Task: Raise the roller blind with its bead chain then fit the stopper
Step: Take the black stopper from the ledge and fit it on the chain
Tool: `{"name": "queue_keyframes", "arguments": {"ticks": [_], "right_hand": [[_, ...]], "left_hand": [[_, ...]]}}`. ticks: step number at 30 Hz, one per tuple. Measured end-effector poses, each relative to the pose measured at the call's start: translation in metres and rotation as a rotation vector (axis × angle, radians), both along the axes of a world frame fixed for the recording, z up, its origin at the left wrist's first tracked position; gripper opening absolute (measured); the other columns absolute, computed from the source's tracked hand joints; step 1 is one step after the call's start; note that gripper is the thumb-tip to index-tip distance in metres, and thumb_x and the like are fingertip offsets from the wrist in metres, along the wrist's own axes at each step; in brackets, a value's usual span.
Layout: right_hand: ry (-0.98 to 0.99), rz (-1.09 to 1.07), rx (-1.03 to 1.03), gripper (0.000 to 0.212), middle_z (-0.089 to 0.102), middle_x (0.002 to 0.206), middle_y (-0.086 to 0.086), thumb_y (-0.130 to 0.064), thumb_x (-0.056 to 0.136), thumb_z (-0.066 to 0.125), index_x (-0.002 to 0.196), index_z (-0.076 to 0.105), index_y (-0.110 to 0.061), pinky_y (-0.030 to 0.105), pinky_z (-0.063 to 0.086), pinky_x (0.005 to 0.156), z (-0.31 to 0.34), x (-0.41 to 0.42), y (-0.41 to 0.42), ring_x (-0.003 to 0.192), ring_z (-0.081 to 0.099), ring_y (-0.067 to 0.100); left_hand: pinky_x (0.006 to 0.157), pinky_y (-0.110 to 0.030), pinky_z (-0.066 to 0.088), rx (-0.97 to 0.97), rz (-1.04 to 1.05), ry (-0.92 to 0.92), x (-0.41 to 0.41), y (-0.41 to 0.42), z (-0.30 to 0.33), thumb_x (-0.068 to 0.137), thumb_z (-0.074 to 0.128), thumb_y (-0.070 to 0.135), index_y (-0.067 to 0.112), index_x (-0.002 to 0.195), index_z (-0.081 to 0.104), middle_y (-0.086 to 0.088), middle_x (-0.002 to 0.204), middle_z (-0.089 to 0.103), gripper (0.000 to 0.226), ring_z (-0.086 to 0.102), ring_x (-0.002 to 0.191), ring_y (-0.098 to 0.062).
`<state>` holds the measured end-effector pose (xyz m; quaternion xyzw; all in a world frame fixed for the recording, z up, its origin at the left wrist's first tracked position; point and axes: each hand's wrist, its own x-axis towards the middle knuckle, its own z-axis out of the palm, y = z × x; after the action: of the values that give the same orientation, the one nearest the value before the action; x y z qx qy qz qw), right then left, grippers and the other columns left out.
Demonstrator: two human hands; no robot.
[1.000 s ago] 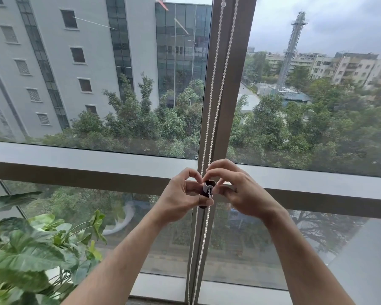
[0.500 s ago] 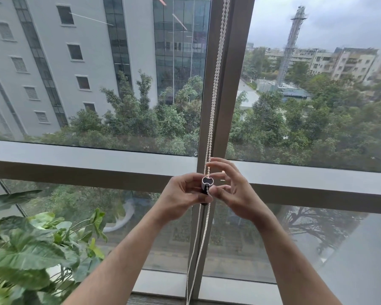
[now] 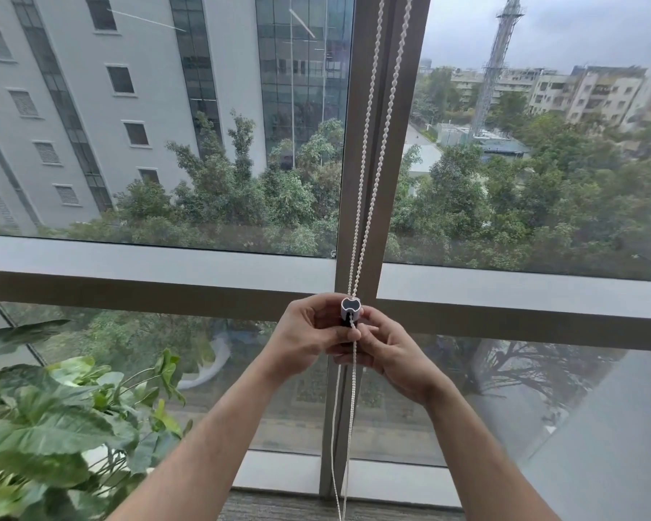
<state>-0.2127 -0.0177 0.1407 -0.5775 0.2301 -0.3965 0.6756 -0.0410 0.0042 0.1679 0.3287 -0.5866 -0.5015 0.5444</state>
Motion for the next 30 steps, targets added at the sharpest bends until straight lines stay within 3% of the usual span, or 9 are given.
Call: {"name": "queue_keyframes", "arguments": {"ticks": [4, 7, 10, 14, 20, 26, 30], "right_hand": [[-0.044, -0.010, 0.028, 0.044, 0.067, 0.115, 0.023, -0.016, 0.092, 0.058, 0.133, 0.054, -0.001, 0.036, 0.058, 0.083, -0.006, -0.002, -0.001, 0.094, 0.070, 0.031], [-0.072, -0.052, 0.046, 0.045, 0.073, 0.112, 0.013, -0.023, 0.090, 0.065, 0.129, 0.060, -0.002, 0.033, 0.057, 0.082, -0.014, -0.003, -0.001, 0.093, 0.070, 0.024], [-0.081, -0.117, 0.065, 0.040, 0.074, 0.108, 0.014, -0.028, 0.085, 0.071, 0.118, 0.070, -0.006, 0.036, 0.057, 0.086, -0.022, -0.004, 0.000, 0.094, 0.069, 0.028], [-0.080, -0.187, 0.073, 0.045, 0.072, 0.111, 0.022, -0.027, 0.078, 0.081, 0.114, 0.071, -0.002, 0.035, 0.057, 0.088, -0.032, -0.007, 0.000, 0.098, 0.068, 0.032], [0.018, -0.262, 0.057, 0.046, 0.076, 0.093, 0.013, -0.027, 0.061, 0.093, 0.100, 0.077, -0.008, 0.033, 0.056, 0.087, -0.051, -0.011, 0.005, 0.084, 0.069, 0.021], [0.118, -0.303, 0.084, 0.033, 0.076, 0.094, 0.013, -0.011, 0.065, 0.087, 0.097, 0.078, -0.007, 0.025, 0.054, 0.081, -0.077, -0.010, 0.013, 0.087, 0.068, 0.017], [0.172, -0.320, 0.144, 0.025, 0.076, 0.088, 0.008, 0.004, 0.072, 0.082, 0.094, 0.077, -0.007, 0.023, 0.054, 0.078, -0.098, -0.009, 0.020, 0.081, 0.068, 0.013]], "left_hand": [[0.070, -0.026, 0.055, -0.017, 0.034, -0.084, 0.000, 0.001, -0.004, 0.075, 0.076, -0.013, 0.007, 0.110, 0.069, -0.002, 0.090, 0.076, 0.041, 0.068, 0.077, -0.020], [0.068, -0.044, 0.047, -0.046, 0.053, -0.169, 0.003, 0.000, -0.008, 0.076, 0.080, -0.004, 0.015, 0.113, 0.069, -0.006, 0.095, 0.074, 0.044, 0.053, 0.075, -0.026], [0.070, -0.054, 0.048, -0.052, 0.049, -0.206, 0.004, 0.002, -0.012, 0.077, 0.077, -0.004, 0.013, 0.116, 0.067, -0.012, 0.104, 0.074, 0.044, 0.061, 0.077, -0.017], [0.073, -0.043, 0.050, -0.068, 0.035, -0.231, 0.004, 0.005, -0.014, 0.078, 0.071, -0.007, 0.021, 0.112, 0.068, -0.004, 0.110, 0.073, 0.044, 0.066, 0.095, -0.015], [0.073, -0.030, 0.057, -0.074, 0.066, -0.252, 0.003, 0.005, -0.018, 0.083, 0.073, 0.020, 0.029, 0.093, 0.074, -0.001, 0.104, 0.075, 0.014, 0.070, 0.086, -0.014], [0.068, -0.029, 0.053, -0.035, 0.179, -0.311, 0.006, -0.002, -0.043, 0.085, 0.072, 0.025, 0.019, 0.088, 0.075, -0.001, 0.084, 0.076, 0.008, 0.066, 0.073, -0.012], [0.072, -0.047, 0.056, 0.009, 0.206, -0.316, 0.010, 0.001, -0.065, 0.085, 0.073, 0.023, 0.016, 0.087, 0.075, -0.008, 0.077, 0.075, 0.007, 0.069, 0.075, -0.037]]}}
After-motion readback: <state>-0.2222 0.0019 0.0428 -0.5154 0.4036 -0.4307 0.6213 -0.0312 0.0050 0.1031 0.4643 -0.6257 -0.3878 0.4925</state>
